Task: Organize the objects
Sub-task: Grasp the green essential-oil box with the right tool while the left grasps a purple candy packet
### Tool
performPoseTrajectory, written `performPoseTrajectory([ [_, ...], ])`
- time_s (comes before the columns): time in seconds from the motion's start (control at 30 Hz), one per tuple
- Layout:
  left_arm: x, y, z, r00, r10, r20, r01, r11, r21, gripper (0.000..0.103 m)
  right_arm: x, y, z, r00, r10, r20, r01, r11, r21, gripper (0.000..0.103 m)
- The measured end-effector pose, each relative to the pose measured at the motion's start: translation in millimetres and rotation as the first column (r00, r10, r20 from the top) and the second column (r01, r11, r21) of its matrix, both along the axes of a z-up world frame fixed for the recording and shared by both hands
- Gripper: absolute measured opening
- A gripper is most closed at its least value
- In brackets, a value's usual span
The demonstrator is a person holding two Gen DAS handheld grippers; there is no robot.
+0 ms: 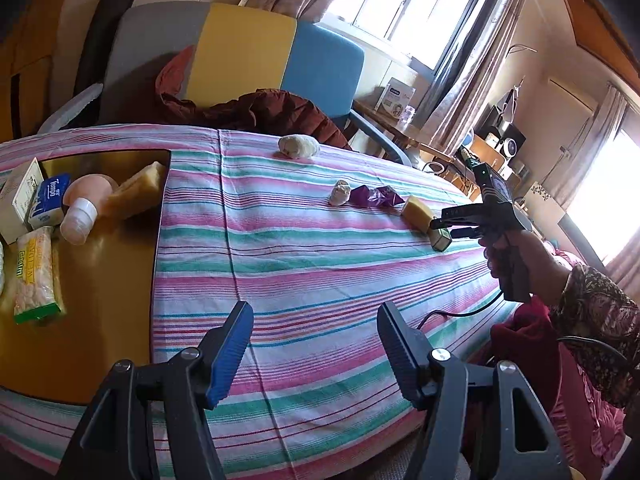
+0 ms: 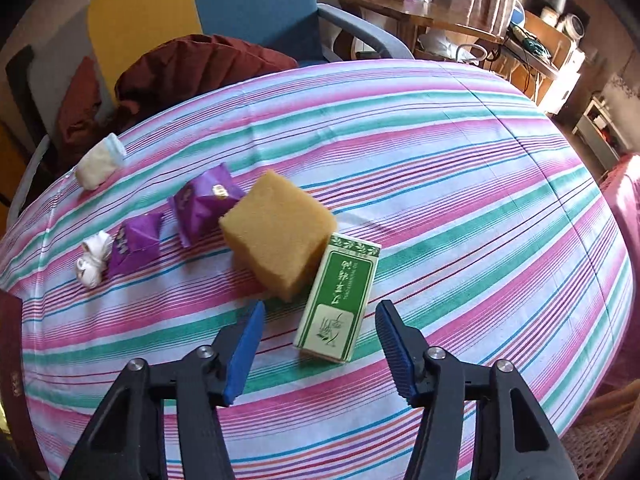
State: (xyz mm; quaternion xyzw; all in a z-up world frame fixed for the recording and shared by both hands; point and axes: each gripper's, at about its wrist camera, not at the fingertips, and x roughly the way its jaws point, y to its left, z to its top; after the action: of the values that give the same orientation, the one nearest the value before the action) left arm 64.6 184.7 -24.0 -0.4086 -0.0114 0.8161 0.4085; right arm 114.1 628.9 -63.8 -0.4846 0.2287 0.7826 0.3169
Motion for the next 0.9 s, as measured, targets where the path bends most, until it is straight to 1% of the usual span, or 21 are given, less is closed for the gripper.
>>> performPoseTrajectory([
  [0.1, 1, 9, -3, 1.000, -0.013, 0.003, 0.013, 1.000, -0.023, 0.065, 0, 1, -11, 1.000, 0.011, -0.021, -0.012, 1.000, -0.007, 0.052],
  [0.17, 2, 16, -5, 1.000, -0.026, 0.002, 0.027, 0.999, -0.039, 0.065, -2, 0, -19, 1.000, 0.019, 0.000, -0.019, 1.000, -0.021, 0.048],
  [0.27, 3, 32, -9, 0.998, -0.056, 0.007, 0.056, 0.997, -0.061, 0.065, -5, 0, -16, 1.000, 0.023, -0.004, -0.023, 1.000, -0.010, 0.045],
  [0.37, 2, 51, -13, 0.996, -0.084, 0.018, 0.085, 0.993, -0.077, 0.065, -6, -1, -16, 0.999, 0.025, 0.023, -0.025, 1.000, 0.010, 0.038],
  [0.43, -1, 65, -14, 0.994, -0.104, 0.028, 0.106, 0.991, -0.076, 0.065, -4, 0, -16, 0.999, 0.020, 0.027, -0.020, 1.000, -0.002, 0.032],
  [0.5, -5, 82, -13, 0.992, -0.122, 0.036, 0.125, 0.989, -0.079, 0.065, 1, 3, -17, 1.000, 0.001, 0.018, 0.000, 0.999, -0.041, 0.031],
  [0.67, -21, 131, -15, 0.984, -0.161, 0.075, 0.167, 0.982, -0.084, 0.065, 6, 10, -18, 1.000, -0.017, 0.014, 0.018, 0.998, -0.068, 0.031],
  [0.77, -28, 162, -19, 0.981, -0.180, 0.077, 0.187, 0.977, -0.103, 0.065, 12, 11, -16, 1.000, -0.031, 0.002, 0.031, 0.995, -0.090, 0.031],
  [0.9, -40, 205, -23, 0.979, -0.199, 0.054, 0.205, 0.967, -0.150, 0.065, 16, 16, -16, 0.999, -0.038, -0.023, 0.035, 0.992, -0.123, 0.031],
])
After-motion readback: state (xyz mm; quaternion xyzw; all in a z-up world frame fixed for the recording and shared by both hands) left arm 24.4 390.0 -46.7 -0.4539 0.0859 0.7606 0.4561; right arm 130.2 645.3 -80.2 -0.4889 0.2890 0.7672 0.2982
